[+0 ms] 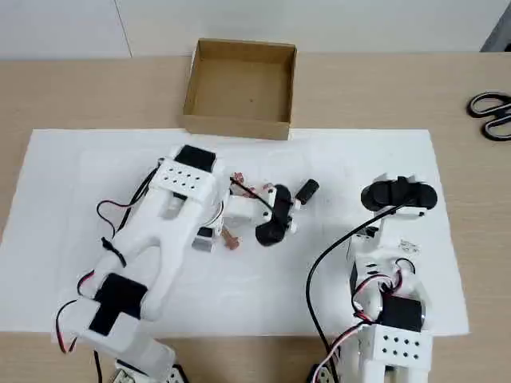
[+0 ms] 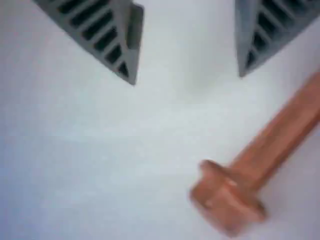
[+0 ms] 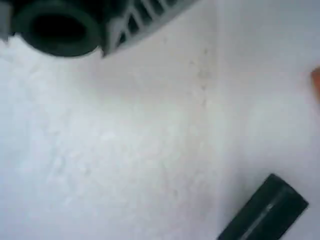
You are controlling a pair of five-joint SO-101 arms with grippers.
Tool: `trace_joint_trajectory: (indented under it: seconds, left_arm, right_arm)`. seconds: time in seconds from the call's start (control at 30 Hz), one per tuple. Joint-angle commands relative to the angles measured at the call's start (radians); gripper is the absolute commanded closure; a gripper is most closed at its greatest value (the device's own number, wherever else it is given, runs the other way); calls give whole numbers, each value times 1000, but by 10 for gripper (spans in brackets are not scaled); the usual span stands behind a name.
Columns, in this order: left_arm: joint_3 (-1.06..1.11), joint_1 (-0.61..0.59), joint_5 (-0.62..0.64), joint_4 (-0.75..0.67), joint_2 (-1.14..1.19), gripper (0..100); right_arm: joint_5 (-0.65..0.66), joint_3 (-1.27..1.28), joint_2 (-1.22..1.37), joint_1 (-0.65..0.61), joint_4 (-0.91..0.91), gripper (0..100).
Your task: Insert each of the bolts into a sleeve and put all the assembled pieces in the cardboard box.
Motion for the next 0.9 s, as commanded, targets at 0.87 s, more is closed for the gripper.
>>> trace_joint_trajectory:
  seconds: [0.87]
  left_arm:
    - [-223, 74, -281, -51, 270, 999]
  right_arm:
    - [-8, -8, -1, 10, -24, 995]
